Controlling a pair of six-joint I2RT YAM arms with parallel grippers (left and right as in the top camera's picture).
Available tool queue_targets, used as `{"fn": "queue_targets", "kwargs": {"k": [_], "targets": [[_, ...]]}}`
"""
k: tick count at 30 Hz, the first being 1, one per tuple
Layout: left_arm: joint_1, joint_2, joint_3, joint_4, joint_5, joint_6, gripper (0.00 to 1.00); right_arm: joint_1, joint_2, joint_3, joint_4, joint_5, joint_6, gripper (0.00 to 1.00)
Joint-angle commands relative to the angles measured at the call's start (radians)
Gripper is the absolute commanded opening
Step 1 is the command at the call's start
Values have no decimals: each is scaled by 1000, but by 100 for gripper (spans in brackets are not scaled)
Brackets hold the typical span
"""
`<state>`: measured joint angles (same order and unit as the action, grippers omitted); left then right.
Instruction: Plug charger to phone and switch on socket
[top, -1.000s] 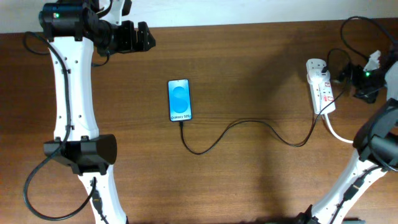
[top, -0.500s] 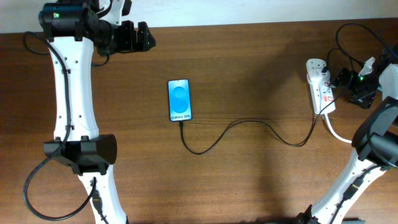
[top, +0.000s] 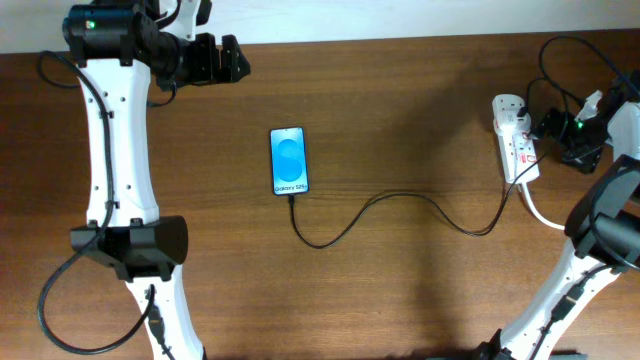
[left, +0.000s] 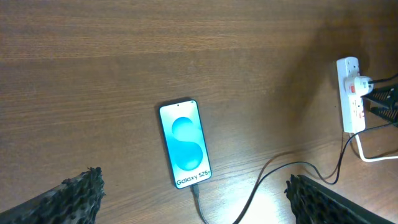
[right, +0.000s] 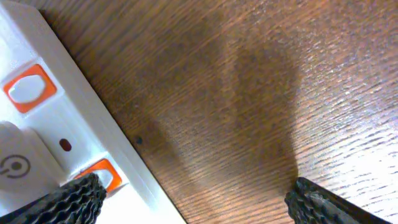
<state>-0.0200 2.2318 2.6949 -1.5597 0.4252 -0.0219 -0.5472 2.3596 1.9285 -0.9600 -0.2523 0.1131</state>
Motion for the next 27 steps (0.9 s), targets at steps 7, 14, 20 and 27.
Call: {"fn": "queue_targets", "kwargs": {"k": [7,14,20,27], "targets": [[2,-13,9,2,-4,16,99,56,24,-6,-11,40,1,99],[2,-13,9,2,-3,16,99,50,24,-6,11,93,60,99],[2,-13,9,2,-3,16,99,51,24,-6,12,-2,-5,99],[2,-13,9,2,-3,16,99,51,24,-6,-23,-3,-5,99]]}}
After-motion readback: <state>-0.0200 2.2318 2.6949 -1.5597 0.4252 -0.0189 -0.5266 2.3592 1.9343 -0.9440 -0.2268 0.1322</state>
